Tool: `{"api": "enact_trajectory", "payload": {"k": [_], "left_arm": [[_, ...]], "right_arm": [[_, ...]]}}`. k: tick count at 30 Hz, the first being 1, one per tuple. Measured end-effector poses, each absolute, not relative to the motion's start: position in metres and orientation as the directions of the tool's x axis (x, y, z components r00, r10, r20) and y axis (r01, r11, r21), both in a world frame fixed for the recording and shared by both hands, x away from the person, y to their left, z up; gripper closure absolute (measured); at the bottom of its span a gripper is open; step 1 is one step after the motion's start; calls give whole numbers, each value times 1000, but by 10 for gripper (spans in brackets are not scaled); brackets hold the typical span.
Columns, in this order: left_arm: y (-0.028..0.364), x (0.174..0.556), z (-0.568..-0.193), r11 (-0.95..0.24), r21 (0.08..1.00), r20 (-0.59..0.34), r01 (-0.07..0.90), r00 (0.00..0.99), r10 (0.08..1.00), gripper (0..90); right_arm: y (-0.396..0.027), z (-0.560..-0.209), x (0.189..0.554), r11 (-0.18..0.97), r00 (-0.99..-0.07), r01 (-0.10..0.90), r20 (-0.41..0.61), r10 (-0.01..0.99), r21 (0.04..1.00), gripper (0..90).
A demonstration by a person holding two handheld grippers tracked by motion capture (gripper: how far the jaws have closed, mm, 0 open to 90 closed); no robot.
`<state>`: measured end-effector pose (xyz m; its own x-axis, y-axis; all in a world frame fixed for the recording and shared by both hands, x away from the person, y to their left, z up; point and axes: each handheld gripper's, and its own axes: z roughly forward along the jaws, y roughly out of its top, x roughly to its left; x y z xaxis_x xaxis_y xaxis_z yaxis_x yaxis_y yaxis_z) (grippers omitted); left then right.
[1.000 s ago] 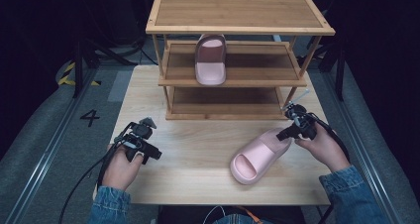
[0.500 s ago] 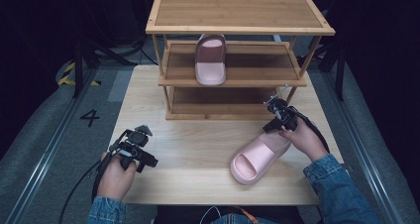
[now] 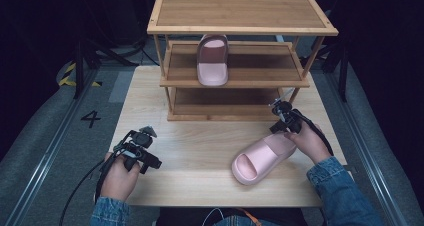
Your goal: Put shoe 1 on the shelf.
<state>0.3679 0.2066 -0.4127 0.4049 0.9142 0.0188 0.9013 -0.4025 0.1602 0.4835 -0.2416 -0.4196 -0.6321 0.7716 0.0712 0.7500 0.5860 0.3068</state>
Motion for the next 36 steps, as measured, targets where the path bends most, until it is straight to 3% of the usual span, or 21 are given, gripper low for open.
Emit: {"api": "enact_trajectory", "payload": {"k": [16, 19, 21, 24, 27, 36], "left_arm": [[171, 403, -411, -487, 166, 8, 858, 492, 870, 170], [166, 405, -411, -488, 161, -14, 858, 497, 868, 170], [163, 407, -411, -494, 167, 0, 854, 501, 866, 170], [161, 410, -411, -514, 161, -2, 842, 521, 853, 169], [162, 411, -414, -509, 150, -2, 847, 516, 857, 169], [168, 405, -416, -497, 143, 2, 856, 502, 865, 170]], "right_arm": [[-284, -420, 437, 503, -538, 828, 95, 838, 246, 853], [-288, -419, 432, 497, -531, 834, 100, 842, 240, 825], [-291, -419, 429, 499, -532, 829, 84, 842, 253, 746], [-294, -414, 425, 532, -578, 794, 92, 811, 295, 630], [-291, -408, 419, 570, -617, 761, 78, 783, 310, 583], [-254, -410, 415, 696, -750, 640, 66, 658, 325, 546]]}}
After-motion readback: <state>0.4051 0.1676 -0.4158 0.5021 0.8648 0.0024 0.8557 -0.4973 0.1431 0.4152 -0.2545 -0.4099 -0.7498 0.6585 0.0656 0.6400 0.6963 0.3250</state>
